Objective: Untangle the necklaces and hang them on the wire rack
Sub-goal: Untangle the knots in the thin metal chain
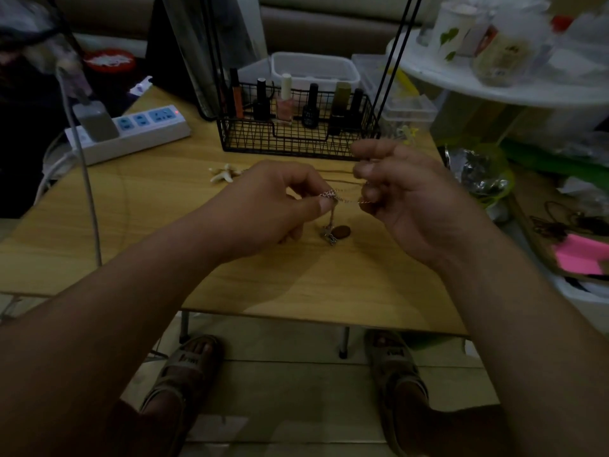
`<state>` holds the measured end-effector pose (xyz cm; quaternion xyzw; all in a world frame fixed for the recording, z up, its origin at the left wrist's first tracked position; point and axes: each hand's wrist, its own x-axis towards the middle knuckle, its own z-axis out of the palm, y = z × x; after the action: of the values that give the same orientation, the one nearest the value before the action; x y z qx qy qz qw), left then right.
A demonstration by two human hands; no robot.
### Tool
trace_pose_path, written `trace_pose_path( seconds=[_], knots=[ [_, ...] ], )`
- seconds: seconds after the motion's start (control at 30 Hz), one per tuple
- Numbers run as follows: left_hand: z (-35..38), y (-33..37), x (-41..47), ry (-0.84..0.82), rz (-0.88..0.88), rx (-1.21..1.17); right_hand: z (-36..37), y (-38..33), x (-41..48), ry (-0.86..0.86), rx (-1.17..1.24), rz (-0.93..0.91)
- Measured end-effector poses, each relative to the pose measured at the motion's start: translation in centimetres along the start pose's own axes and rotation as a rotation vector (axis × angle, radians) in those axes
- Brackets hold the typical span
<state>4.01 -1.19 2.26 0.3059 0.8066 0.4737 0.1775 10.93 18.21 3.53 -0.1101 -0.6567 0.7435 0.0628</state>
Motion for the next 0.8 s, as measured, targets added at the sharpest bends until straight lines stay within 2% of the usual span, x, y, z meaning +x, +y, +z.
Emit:
trace_pose_path(
  seconds=[0.17,0.27,0.4,0.8],
  knots=[
    [0.0,-0.1,0.0,0.032,0.012,-0.035,-0.1,0.1,-0.8,-0.094,-0.429,-0.066],
    [0.0,-0.1,0.1,0.039,0.031,-0.004,0.2,0.3,-1.1,-0.154,-0.556,-0.106],
    [-0.2,-0.3,0.2,0.06,0.036,0.027,0.1,0.6,-0.8,-0.096,-0.755,-0.189],
    [0.1,0.0,0.3,0.125,0.047,0.001,0.4,1.4,-0.5,-0.077,-0.852,-0.24]
  ],
)
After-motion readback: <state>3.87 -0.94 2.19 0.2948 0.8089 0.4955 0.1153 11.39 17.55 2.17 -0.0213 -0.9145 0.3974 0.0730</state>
